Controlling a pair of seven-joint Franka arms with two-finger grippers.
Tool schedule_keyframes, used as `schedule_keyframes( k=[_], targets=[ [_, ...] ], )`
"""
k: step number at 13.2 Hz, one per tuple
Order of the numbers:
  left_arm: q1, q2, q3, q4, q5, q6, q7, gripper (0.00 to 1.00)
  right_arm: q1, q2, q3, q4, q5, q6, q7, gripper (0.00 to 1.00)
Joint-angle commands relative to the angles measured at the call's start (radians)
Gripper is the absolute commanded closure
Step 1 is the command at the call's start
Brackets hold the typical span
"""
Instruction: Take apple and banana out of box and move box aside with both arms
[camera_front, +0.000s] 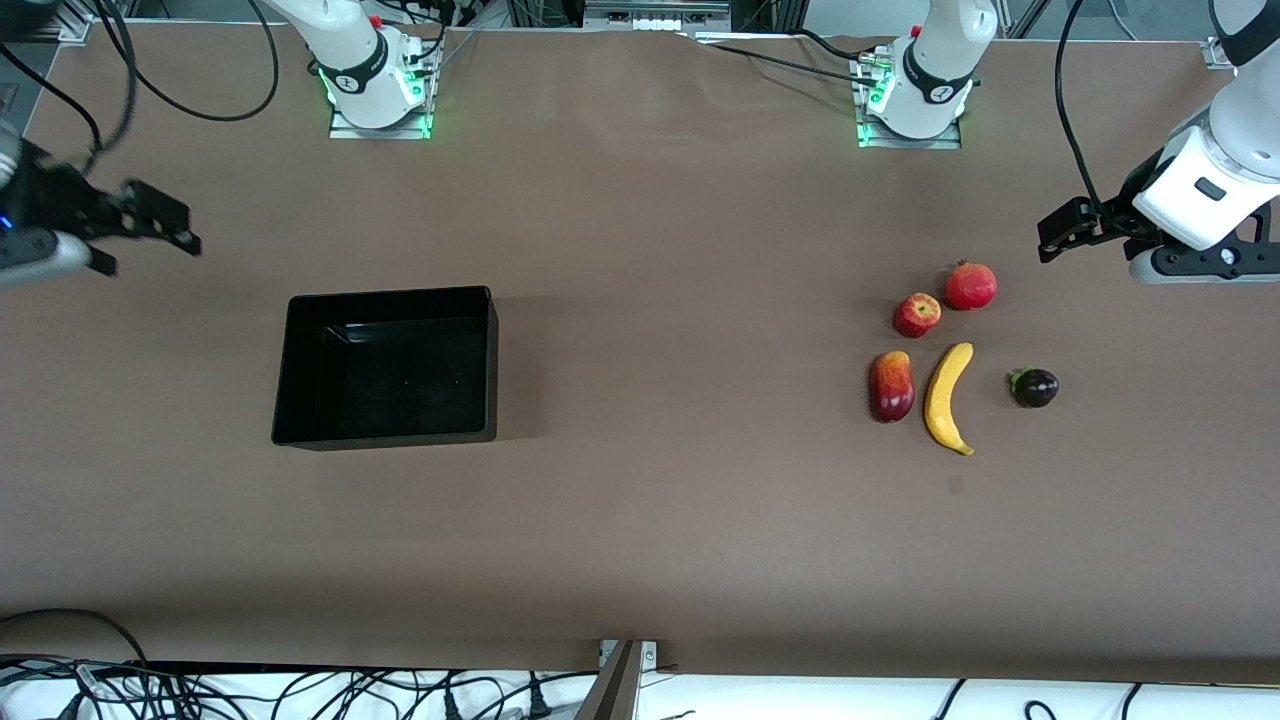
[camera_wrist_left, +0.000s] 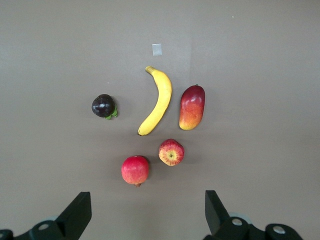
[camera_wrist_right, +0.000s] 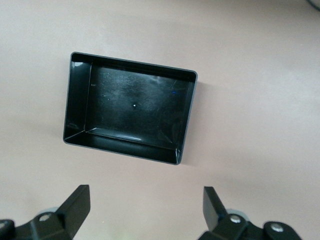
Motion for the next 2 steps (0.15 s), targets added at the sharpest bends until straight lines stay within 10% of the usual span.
schedule_keyframes(
  k=[1,2],
  targets=[
    [-0.003,-0.011,-0.001,0.003,-0.011,-0.014,0.003,0.0,0.013,0.026,0.002,0.064,-0.025,-0.048,0.017,0.0],
    [-0.003,-0.012,-0.001,0.003,-0.011,-0.014,0.003,0.0,0.014,0.026,0.002,0.064,-0.028,-0.048,0.02,0.0]
  ],
)
